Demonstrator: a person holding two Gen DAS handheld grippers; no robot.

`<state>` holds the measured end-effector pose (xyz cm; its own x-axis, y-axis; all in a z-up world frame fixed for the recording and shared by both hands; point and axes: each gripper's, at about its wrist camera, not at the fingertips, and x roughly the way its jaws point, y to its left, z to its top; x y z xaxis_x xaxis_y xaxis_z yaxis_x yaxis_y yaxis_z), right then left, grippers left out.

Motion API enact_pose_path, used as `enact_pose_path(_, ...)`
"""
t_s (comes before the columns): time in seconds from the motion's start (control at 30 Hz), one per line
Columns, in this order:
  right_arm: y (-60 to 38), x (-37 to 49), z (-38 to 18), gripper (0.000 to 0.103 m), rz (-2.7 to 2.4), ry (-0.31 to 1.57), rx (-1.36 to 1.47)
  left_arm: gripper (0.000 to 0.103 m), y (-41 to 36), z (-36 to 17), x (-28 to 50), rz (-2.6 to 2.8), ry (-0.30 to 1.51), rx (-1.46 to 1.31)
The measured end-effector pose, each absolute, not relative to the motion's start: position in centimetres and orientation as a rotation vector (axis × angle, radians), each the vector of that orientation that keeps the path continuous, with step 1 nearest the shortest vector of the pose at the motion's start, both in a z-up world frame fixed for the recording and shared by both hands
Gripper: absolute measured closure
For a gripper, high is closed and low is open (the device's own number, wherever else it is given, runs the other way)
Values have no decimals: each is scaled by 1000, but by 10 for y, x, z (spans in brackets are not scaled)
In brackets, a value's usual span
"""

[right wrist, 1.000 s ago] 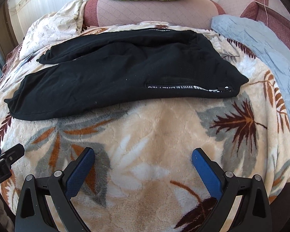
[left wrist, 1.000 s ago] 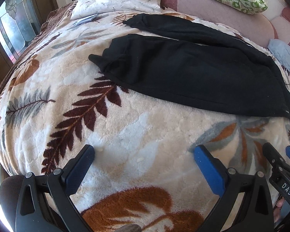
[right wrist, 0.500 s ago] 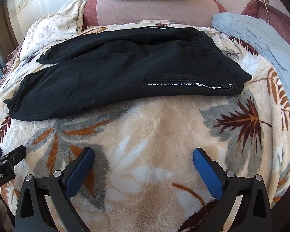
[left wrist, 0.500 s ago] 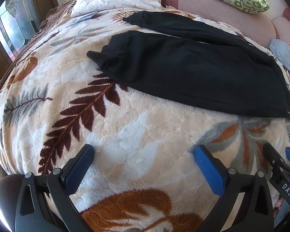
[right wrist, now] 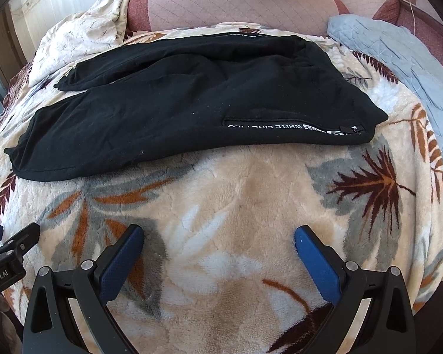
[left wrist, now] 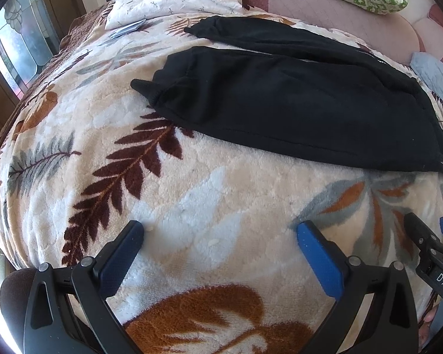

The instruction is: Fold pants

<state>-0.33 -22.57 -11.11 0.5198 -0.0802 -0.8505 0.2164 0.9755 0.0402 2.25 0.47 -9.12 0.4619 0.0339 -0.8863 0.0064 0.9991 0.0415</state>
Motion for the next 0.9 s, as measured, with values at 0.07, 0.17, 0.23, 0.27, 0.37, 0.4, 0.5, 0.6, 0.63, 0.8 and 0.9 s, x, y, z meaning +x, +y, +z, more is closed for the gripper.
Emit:
enact_pose_path(0.07,-226,-3,-111,0,-178,1009,143,0,6,-91,23,9,1101,36)
enact_pose_path(0.17,-226,-2,-111,0,-174,1018,141,0,6,-91,23,3,1109,42)
enact_pose_path(0.23,-226,-2,-112,0,-169,1023,137,0,5,-90,23,-4,1119,57)
enact_pose_path(0.27,-226,-1,-112,0,-167,1025,135,0,5,-90,23,-8,1125,57)
enact_pose_path(0.37,-227,0,-111,0,-160,1035,134,0,7,-86,23,-15,1136,41)
enact_pose_path(0.4,-227,1,-111,0,-159,1036,132,1,8,-84,22,-18,1131,36)
enact_pose_path(0.5,-228,3,-110,0,-146,1050,129,4,8,-71,19,-21,1090,39)
enact_pose_path(0.6,-229,5,-105,0,-137,1054,129,4,8,-55,18,-22,1042,51)
enact_pose_path(0.63,-230,4,-103,0,-137,1046,128,4,8,-51,18,-22,1031,51)
enact_pose_path(0.8,-239,-3,-72,0,-135,919,131,4,17,-32,27,-25,995,33)
enact_pose_path(0.9,-252,-9,-38,0,-160,767,140,4,28,-16,41,-39,962,20)
